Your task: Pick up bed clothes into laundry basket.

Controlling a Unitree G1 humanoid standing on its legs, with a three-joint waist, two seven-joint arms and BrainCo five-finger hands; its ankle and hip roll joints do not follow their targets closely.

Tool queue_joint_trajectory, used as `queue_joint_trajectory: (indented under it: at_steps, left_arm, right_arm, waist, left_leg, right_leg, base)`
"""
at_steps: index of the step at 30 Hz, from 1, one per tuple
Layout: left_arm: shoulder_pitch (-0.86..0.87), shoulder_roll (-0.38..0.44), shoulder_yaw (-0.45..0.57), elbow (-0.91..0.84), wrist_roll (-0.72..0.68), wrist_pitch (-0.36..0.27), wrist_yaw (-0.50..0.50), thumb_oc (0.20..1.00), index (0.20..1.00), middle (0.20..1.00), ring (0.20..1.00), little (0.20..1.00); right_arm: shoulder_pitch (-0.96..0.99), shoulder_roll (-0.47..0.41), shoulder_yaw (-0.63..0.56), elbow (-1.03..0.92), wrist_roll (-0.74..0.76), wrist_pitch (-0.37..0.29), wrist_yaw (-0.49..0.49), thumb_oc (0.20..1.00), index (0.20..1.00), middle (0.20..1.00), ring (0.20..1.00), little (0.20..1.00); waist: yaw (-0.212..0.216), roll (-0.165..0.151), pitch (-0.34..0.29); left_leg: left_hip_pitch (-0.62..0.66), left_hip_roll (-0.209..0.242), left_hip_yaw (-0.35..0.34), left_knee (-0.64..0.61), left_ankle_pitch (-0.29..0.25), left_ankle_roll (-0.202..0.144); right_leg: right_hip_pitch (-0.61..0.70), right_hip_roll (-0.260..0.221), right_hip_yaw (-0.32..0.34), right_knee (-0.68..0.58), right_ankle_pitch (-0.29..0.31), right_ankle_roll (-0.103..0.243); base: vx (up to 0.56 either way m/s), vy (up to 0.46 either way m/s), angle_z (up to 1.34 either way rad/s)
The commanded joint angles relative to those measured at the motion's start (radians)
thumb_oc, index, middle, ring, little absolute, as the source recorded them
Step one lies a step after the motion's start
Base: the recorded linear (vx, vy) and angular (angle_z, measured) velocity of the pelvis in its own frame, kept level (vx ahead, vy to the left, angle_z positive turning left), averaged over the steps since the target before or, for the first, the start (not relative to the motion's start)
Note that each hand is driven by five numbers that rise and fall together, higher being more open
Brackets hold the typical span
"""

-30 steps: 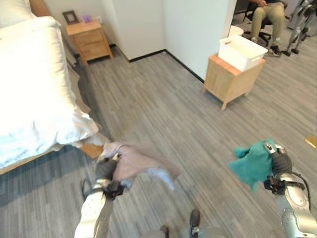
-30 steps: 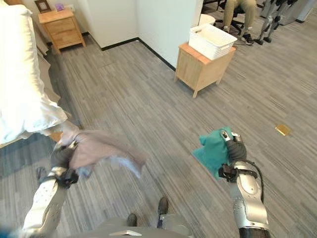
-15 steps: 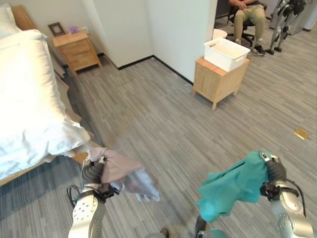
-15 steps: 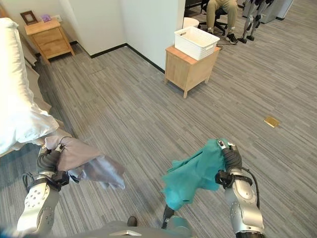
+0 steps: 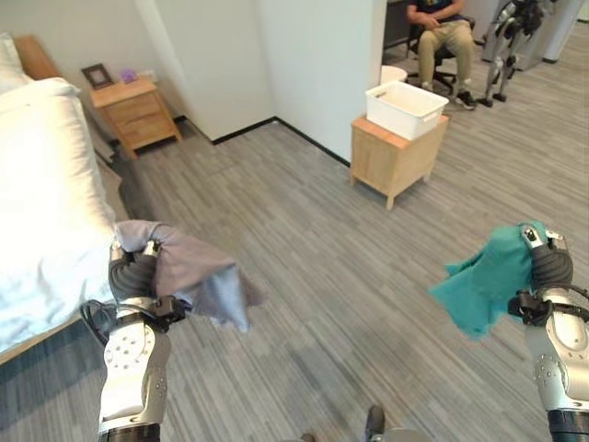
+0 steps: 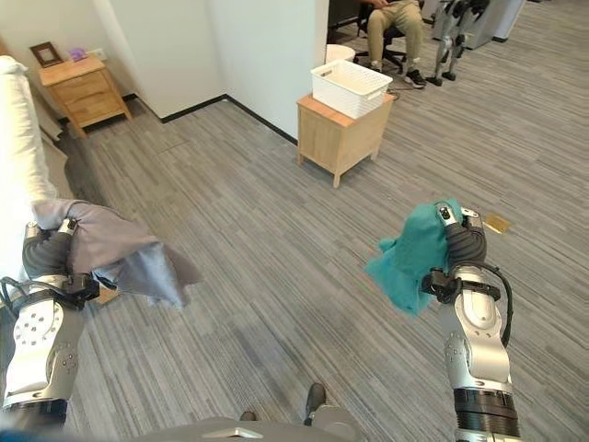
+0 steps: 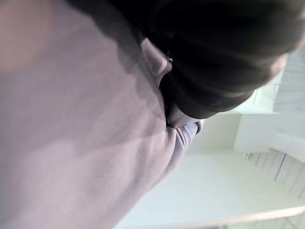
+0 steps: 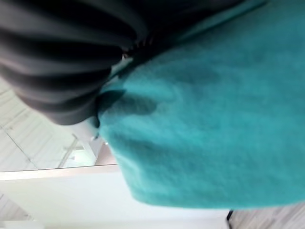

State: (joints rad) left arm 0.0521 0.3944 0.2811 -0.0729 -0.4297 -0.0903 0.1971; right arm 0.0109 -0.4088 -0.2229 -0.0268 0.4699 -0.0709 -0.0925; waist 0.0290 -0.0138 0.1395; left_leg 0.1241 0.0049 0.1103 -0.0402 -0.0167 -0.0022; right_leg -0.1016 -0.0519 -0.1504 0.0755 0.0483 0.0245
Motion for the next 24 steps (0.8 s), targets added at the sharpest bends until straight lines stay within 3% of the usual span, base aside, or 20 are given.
queue_joint_trajectory:
  at_steps: [1, 3, 4, 5, 7, 10, 11, 12, 14, 15, 17, 18, 19, 20, 21, 24]
  left_arm:
    - [-0.034, 0.056, 0.027, -0.061, -0.003, -0.077, 0.004, 0.2, 0.2, 0.2, 0.2, 0.2]
    - [-0.006, 0.057, 0.034, -0.061, 0.011, -0.064, -0.009, 0.2, 0.2, 0.2, 0.2, 0.2]
    - [-0.004, 0.056, 0.034, -0.062, 0.011, -0.063, -0.009, 0.2, 0.2, 0.2, 0.2, 0.2]
    - [0.003, 0.062, 0.038, -0.055, 0.023, -0.06, -0.012, 0.2, 0.2, 0.2, 0.2, 0.2]
    - [0.006, 0.063, 0.042, -0.054, 0.021, -0.062, -0.015, 0.2, 0.2, 0.2, 0.2, 0.2]
    - [-0.005, 0.063, 0.048, -0.046, -0.005, -0.071, -0.014, 0.2, 0.2, 0.2, 0.2, 0.2]
    - [-0.016, 0.064, 0.043, -0.031, -0.006, -0.073, -0.01, 0.2, 0.2, 0.2, 0.2, 0.2]
    - [-0.031, 0.065, 0.035, -0.016, 0.004, -0.073, -0.005, 0.2, 0.2, 0.2, 0.2, 0.2]
    - [-0.032, 0.065, 0.035, -0.015, 0.005, -0.073, -0.004, 0.2, 0.2, 0.2, 0.2, 0.2]
    - [-0.009, 0.054, 0.033, -0.02, 0.022, -0.071, -0.017, 0.2, 0.2, 0.2, 0.2, 0.2]
    - [0.006, 0.039, 0.026, -0.028, 0.021, -0.07, -0.024, 0.2, 0.2, 0.2, 0.2, 0.2]
    - [0.012, 0.022, 0.026, -0.019, 0.001, -0.074, -0.02, 0.2, 0.2, 0.2, 0.2, 0.2]
    - [0.011, 0.022, 0.027, -0.018, 0.0, -0.075, -0.02, 0.2, 0.2, 0.2, 0.2, 0.2]
    - [0.017, 0.009, 0.031, -0.024, -0.031, -0.073, -0.028, 0.2, 0.2, 0.2, 0.2, 0.2]
    - [0.027, 0.001, 0.023, -0.025, -0.044, -0.066, -0.037, 0.2, 0.2, 0.2, 0.2, 0.2]
    - [0.01, -0.011, 0.002, -0.012, -0.065, -0.065, -0.04, 0.2, 0.2, 0.2, 0.2, 0.2]
  right_arm:
    - [-0.039, -0.006, 0.013, -0.053, -0.032, -0.04, 0.014, 0.2, 0.2, 0.2, 0.2, 0.2]
    - [0.005, 0.032, 0.013, -0.057, -0.034, -0.035, 0.032, 0.2, 0.2, 0.2, 0.2, 0.2]
    - [0.007, 0.032, 0.013, -0.059, -0.034, -0.035, 0.033, 0.2, 0.2, 0.2, 0.2, 0.2]
    - [0.033, 0.04, 0.006, -0.053, -0.047, -0.031, 0.039, 0.2, 0.2, 0.2, 0.2, 0.2]
    - [0.042, 0.041, 0.003, -0.053, -0.046, -0.028, 0.042, 0.2, 0.2, 0.2, 0.2, 0.2]
    - [0.068, 0.038, -0.009, -0.048, -0.036, -0.029, 0.042, 0.2, 0.2, 0.2, 0.2, 0.2]
    - [0.069, 0.037, -0.009, -0.038, -0.037, -0.032, 0.039, 0.2, 0.2, 0.2, 0.2, 0.2]
    - [0.068, 0.037, -0.008, -0.039, -0.038, -0.032, 0.035, 0.2, 0.2, 0.2, 0.2, 0.2]
    - [0.067, 0.036, -0.008, -0.038, -0.039, -0.033, 0.034, 0.2, 0.2, 0.2, 0.2, 0.2]
    - [0.088, 0.032, -0.011, -0.047, -0.036, -0.027, 0.056, 0.2, 0.2, 0.2, 0.2, 0.2]
    - [0.08, 0.017, 0.006, -0.033, -0.034, -0.029, 0.061, 0.2, 0.2, 0.2, 0.2, 0.2]
    - [0.063, 0.008, 0.021, -0.021, -0.008, -0.034, 0.053, 0.2, 0.2, 0.2, 0.2, 0.2]
    - [0.06, 0.006, 0.021, -0.018, -0.006, -0.036, 0.053, 0.2, 0.2, 0.2, 0.2, 0.2]
    - [0.033, -0.014, 0.033, -0.023, 0.03, -0.039, 0.05, 0.2, 0.2, 0.2, 0.2, 0.2]
    - [0.022, -0.039, 0.036, -0.01, 0.03, -0.044, 0.043, 0.2, 0.2, 0.2, 0.2, 0.2]
    - [0.01, -0.052, 0.028, -0.001, 0.035, -0.037, 0.02, 0.2, 0.2, 0.2, 0.2, 0.2]
  waist:
    - [0.001, -0.012, 0.02]
    - [-0.018, 0.011, 0.052]
    - [-0.016, 0.008, 0.049]
    - [-0.044, 0.012, 0.06]
    - [-0.056, 0.011, 0.056]
    - [-0.112, 0.007, 0.064]
    - [-0.132, 0.006, 0.066]
    - [-0.148, 0.004, 0.061]
    - [-0.152, 0.013, 0.061]
    - [-0.151, 0.02, 0.032]
    - [-0.144, 0.022, 0.017]
    - [-0.129, 0.016, 0.015]
    - [-0.137, 0.012, 0.012]
    - [-0.104, -0.02, 0.032]
    - [-0.062, -0.051, 0.067]
    - [-0.035, -0.058, 0.087]
  left_leg:
    - [-0.003, 0.006, 0.009, -0.023, -0.004, 0.039]
    - [0.026, 0.009, 0.016, -0.021, -0.023, 0.066]
    - [0.025, 0.006, 0.019, -0.024, -0.023, 0.067]
    - [0.064, 0.012, 0.005, -0.04, -0.037, 0.056]
    - [0.079, 0.016, 0.001, -0.045, -0.054, 0.044]
    - [0.153, 0.035, -0.029, -0.047, -0.116, -0.001]
    - [0.183, 0.049, -0.044, -0.047, -0.136, -0.015]
    - [0.238, 0.075, -0.051, -0.047, -0.146, -0.041]
    - [0.239, 0.086, -0.053, -0.047, -0.149, -0.043]
    - [0.286, 0.132, -0.06, 0.006, -0.098, -0.083]
    - [0.246, 0.162, -0.068, 0.169, -0.006, -0.105]
    - [0.174, 0.175, -0.079, 0.365, 0.096, -0.109]
    - [0.155, 0.172, -0.091, 0.381, 0.095, -0.111]
    - [0.021, 0.175, -0.061, 0.724, 0.16, -0.108]
    - [-0.126, 0.145, -0.067, 0.92, 0.126, -0.084]
    - [-0.248, 0.149, -0.015, 0.881, 0.093, -0.069]
  right_leg:
    - [0.077, -0.116, -0.018, 0.189, 0.034, 0.118]
    - [-0.035, -0.139, -0.019, 0.437, 0.109, 0.138]
    - [-0.046, -0.142, -0.013, 0.451, 0.104, 0.14]
    - [-0.126, -0.128, 0.003, 0.436, 0.108, 0.14]
    - [-0.153, -0.135, -0.002, 0.391, 0.104, 0.14]
    - [-0.207, -0.124, -0.007, 0.131, 0.131, 0.146]
    - [-0.226, -0.106, 0.003, 0.029, 0.156, 0.154]
    - [-0.258, -0.115, -0.03, -0.064, 0.198, 0.174]
    - [-0.244, -0.106, -0.041, -0.084, 0.207, 0.174]
    - [-0.215, -0.101, -0.099, -0.054, 0.201, 0.163]
    - [-0.163, -0.071, -0.101, -0.028, 0.186, 0.117]
    - [-0.114, -0.05, -0.093, -0.022, 0.155, 0.077]
    - [-0.12, -0.057, -0.099, -0.024, 0.159, 0.074]
    - [-0.018, -0.04, -0.109, -0.05, 0.102, 0.009]
    - [0.078, -0.017, -0.094, -0.083, 0.049, -0.038]
    - [0.149, -0.006, -0.082, -0.106, 0.026, -0.039]
  base:
    - [0.0, 0.14, -0.25]
    - [0.09, 0.201, -0.35]
    - [0.25, 0.146, -0.47]
    - [0.27, 0.018, -0.21]
    - [0.27, -0.011, 0.24]
    - [0.42, -0.109, 0.25]
    - [0.69, -0.232, 0.12]
    - [0.56, -0.188, 0.18]
    - [0.47, -0.174, 0.38]
    - [0.74, -0.303, 0.49]
    - [0.72, -0.335, 0.3]
    - [0.34, -0.225, 0.29]
    - [0.54, -0.501, 0.2]
    - [0.66, -0.656, 0.01]
    - [0.66, -0.641, 0.01]
    - [0.43, -0.217, -0.06]
